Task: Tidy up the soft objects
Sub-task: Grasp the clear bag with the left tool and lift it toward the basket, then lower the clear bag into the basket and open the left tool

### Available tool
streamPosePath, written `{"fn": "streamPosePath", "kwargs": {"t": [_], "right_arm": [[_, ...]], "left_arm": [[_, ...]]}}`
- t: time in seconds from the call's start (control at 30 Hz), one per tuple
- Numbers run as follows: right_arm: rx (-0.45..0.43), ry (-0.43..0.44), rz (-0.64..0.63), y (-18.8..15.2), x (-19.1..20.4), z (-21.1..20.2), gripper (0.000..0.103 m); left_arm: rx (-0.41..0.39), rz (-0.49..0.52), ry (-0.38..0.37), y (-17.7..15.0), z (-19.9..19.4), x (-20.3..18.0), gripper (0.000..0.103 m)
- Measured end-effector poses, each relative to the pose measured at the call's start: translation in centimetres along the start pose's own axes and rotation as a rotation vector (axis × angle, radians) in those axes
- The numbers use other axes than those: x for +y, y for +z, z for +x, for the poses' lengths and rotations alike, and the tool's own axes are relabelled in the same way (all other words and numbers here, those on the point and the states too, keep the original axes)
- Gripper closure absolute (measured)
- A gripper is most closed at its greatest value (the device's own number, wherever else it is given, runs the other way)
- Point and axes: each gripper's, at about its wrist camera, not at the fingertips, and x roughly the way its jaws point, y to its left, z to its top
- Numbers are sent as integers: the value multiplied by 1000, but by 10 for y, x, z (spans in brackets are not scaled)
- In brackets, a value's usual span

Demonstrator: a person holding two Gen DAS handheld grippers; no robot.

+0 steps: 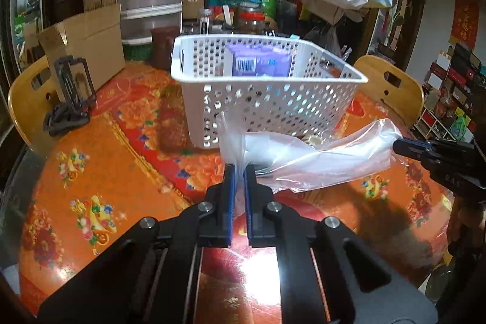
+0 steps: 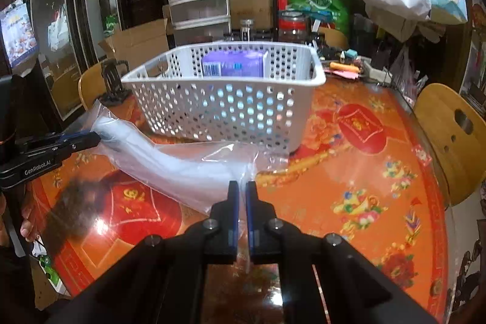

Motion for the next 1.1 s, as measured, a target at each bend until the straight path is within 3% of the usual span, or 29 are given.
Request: {"fn": "streamPosePath", "kwargs": {"t": [0.23,0.53,0.8,1.1], "right_arm": [[-55,-13,-30,25,5,-25,100],[-132,-43,-53,86,2,-51,100],[-124,-61,-50,138,-9,-30,100],[-34,-99,-16,170,-34,49,100]], "left_arm": [[-71,1,-4,29,-33,-4,98],[-120,9,-7,103,-38,-6,98],[-77,10,46,170,8,3,98],[42,15,115,207,102,13,98]]}}
